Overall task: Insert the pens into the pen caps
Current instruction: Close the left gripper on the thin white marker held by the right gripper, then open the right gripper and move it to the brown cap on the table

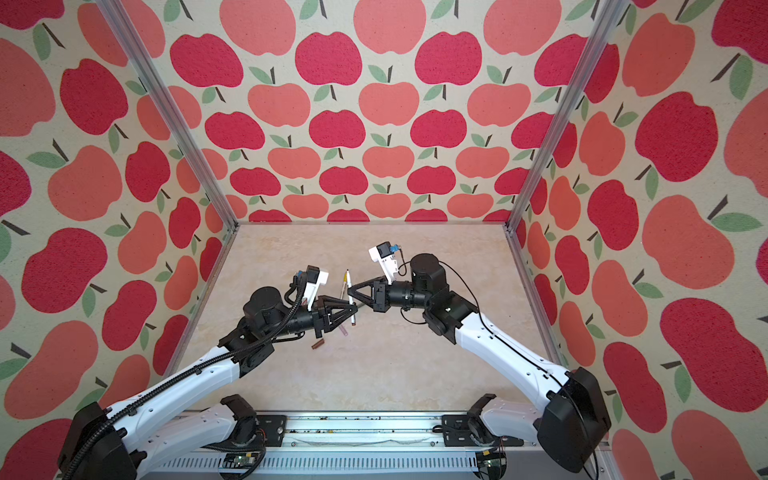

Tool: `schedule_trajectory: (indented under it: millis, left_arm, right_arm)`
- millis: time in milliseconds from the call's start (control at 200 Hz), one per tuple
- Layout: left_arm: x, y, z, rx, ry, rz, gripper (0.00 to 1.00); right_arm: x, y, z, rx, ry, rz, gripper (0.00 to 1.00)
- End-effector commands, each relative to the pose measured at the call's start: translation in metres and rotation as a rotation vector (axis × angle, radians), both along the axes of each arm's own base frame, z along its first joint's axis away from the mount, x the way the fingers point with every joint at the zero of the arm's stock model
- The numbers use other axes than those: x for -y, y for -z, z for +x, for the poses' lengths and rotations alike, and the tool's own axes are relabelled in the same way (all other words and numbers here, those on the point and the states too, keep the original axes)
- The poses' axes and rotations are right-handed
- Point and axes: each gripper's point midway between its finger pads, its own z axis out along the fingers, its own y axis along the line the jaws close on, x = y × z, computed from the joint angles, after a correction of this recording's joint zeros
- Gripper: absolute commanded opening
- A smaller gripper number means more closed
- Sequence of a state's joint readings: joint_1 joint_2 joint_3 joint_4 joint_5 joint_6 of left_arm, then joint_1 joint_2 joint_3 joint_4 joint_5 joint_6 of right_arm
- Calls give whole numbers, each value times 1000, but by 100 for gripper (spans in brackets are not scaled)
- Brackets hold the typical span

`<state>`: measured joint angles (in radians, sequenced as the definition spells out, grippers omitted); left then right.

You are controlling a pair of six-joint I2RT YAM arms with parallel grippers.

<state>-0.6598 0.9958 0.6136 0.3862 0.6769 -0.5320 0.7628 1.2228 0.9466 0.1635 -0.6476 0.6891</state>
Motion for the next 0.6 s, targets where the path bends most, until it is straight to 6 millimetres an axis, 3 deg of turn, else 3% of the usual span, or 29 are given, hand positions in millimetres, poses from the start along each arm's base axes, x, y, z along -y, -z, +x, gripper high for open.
schedule_trajectory:
  millis: [0, 265, 465, 595]
  left_arm:
    - [1, -9, 4, 31, -20, -7, 18]
    - [-3, -6, 8, 33, -53, 10, 2]
    - [-13, -2, 11, 43, -104, 64, 0]
    - [-44, -3, 14, 56, -218, 186, 0]
  right_arm:
    - [-1, -3, -7, 22, -20, 20, 0]
    - [-3, -2, -7, 26, -22, 24, 2]
    - [1, -14, -8, 66, -15, 19, 37]
    - [17, -25, -7, 130, 34, -7, 43]
